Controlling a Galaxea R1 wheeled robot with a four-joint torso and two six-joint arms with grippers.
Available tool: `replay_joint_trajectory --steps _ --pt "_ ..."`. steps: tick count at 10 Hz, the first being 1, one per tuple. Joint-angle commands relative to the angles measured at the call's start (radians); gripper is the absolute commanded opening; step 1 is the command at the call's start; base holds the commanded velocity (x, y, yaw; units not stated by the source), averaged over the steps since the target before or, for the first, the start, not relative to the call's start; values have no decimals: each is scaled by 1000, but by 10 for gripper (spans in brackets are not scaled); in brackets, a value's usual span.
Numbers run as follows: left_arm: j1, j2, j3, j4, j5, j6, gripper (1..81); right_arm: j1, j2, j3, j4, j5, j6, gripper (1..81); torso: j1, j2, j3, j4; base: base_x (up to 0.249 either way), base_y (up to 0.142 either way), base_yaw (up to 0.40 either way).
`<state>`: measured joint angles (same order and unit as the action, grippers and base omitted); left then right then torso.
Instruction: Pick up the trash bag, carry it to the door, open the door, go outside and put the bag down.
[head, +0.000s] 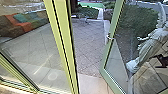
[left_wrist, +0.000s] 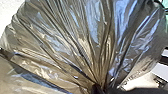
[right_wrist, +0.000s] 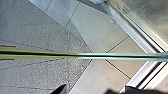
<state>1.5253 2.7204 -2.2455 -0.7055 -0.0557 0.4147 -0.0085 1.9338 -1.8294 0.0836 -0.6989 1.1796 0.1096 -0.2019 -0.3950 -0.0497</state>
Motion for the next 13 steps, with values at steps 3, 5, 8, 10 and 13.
replay_joint_trajectory --steps 3,5,8,10,13 --pt "3 -14 23 0 99 3 10 116 -11 -4 -28 -21 -15 811 0 0 0 0 0 0 0" --pt "3 -16 23 0 99 -1 10 100 43 7 -33 -34 -15 811 0 0 0 0 0 0 0" --pt "2 -14 23 -2 99 -2 10 38 145 41 -47 -34 -15 811 0 0 0 0 0 0 0" --pt "2 -16 23 -3 99 -2 10 -8 194 49 -48 -30 -15 811 0 0 0 0 0 0 0" --pt "0 -14 23 -2 99 -2 10 -123 236 91 -48 -11 -15 811 0 0 70 0 0 0 0"
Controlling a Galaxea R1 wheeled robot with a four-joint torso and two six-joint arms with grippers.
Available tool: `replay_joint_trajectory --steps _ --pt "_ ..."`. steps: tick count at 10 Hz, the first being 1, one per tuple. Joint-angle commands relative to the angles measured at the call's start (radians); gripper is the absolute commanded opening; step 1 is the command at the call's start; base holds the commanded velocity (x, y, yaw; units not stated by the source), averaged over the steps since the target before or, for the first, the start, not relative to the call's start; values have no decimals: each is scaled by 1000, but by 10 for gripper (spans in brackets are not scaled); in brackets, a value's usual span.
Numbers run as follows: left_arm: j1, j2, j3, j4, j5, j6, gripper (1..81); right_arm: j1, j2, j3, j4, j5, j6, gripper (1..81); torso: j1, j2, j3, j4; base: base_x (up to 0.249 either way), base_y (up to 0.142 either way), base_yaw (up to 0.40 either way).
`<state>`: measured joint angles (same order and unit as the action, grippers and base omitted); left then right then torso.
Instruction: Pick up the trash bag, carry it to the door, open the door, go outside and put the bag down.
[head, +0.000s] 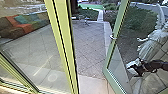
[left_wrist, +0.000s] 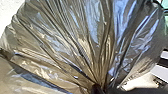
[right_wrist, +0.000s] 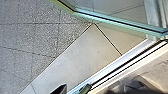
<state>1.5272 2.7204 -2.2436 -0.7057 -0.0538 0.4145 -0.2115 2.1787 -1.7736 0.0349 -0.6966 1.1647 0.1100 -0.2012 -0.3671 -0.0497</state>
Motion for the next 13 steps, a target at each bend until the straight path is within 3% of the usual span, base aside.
replay_joint_trajectory --steps 1,4,8,9,13 --pt "-2 -14 21 -1 97 -2 10 27 3 50 0 -12 0 811 0 0 68 0 0 0 0" --pt "-5 -14 22 -1 97 -2 10 -150 74 60 -38 55 -23 811 0 0 151 0 0 0 0" --pt "-9 -14 22 0 97 1 10 -332 160 56 -181 80 -33 811 -1 -1 221 0 0 0 0" --pt "-9 -14 22 0 97 1 10 -381 178 56 -222 97 -37 811 -1 -1 199 0 0 0 0" --pt "-17 -16 30 0 97 3 10 -631 242 18 -358 195 -101 811 -3 -2 209 0 0 0 0"
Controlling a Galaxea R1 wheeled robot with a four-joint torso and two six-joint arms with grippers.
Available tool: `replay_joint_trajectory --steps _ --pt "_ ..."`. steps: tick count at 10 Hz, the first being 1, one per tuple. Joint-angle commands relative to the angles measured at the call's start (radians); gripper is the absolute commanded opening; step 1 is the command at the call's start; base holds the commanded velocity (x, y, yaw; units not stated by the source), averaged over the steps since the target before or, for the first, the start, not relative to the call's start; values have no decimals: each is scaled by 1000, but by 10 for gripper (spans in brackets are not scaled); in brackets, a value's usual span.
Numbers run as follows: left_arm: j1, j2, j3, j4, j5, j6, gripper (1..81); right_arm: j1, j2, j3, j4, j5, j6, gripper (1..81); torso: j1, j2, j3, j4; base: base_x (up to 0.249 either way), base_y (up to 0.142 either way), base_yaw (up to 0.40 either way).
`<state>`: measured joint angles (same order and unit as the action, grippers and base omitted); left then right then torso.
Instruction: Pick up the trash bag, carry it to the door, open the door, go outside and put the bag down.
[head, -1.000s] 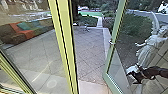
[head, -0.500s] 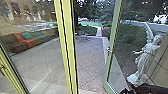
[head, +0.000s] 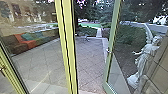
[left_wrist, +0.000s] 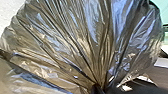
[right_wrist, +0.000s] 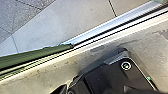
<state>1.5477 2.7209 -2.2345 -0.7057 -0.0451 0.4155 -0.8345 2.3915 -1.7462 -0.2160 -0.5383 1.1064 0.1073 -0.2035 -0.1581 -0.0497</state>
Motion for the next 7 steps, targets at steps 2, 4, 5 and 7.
replay_joint_trajectory --steps 2,4,5,7 --pt "-40 -16 21 0 87 3 10 -134 53 -19 -172 93 -100 811 0 0 0 0 0 0 0" --pt "-51 -18 21 2 87 5 10 -254 88 -38 -302 130 -123 811 0 0 1 0 0 0 0" --pt "-56 -16 21 3 87 5 10 -295 106 -57 -344 152 -125 811 -1 0 1 0 0 0 0" --pt "-67 -18 15 3 87 5 10 -384 145 -73 -419 196 -126 811 -1 -1 1 0 0 0 0"
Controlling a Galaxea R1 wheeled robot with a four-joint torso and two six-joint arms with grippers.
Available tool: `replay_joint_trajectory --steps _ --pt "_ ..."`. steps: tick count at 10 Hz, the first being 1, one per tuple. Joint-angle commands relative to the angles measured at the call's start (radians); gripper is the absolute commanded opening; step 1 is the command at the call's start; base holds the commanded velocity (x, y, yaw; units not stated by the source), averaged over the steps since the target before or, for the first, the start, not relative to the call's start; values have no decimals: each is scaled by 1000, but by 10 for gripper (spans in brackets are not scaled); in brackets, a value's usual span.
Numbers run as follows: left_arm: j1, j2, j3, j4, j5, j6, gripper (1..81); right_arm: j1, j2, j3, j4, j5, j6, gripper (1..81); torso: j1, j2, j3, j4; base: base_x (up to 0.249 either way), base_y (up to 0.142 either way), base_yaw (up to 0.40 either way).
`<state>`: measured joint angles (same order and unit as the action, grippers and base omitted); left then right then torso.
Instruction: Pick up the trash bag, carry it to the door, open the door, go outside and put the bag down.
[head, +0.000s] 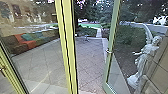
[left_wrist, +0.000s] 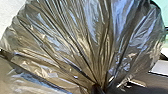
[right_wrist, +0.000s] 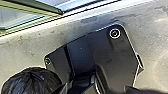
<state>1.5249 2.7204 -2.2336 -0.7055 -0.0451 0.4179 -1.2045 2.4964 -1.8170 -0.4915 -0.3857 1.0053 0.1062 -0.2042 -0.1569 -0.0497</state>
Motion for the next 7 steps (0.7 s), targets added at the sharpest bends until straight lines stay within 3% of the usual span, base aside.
replay_joint_trajectory --steps 1,7 --pt "-53 -19 14 3 87 4 10 -46 61 -7 -185 50 -25 811 0 0 0 0 0 0 0" --pt "-62 -8 -28 28 77 6 10 -163 227 -205 -295 79 -25 811 0 -1 1 0 0 0 0"
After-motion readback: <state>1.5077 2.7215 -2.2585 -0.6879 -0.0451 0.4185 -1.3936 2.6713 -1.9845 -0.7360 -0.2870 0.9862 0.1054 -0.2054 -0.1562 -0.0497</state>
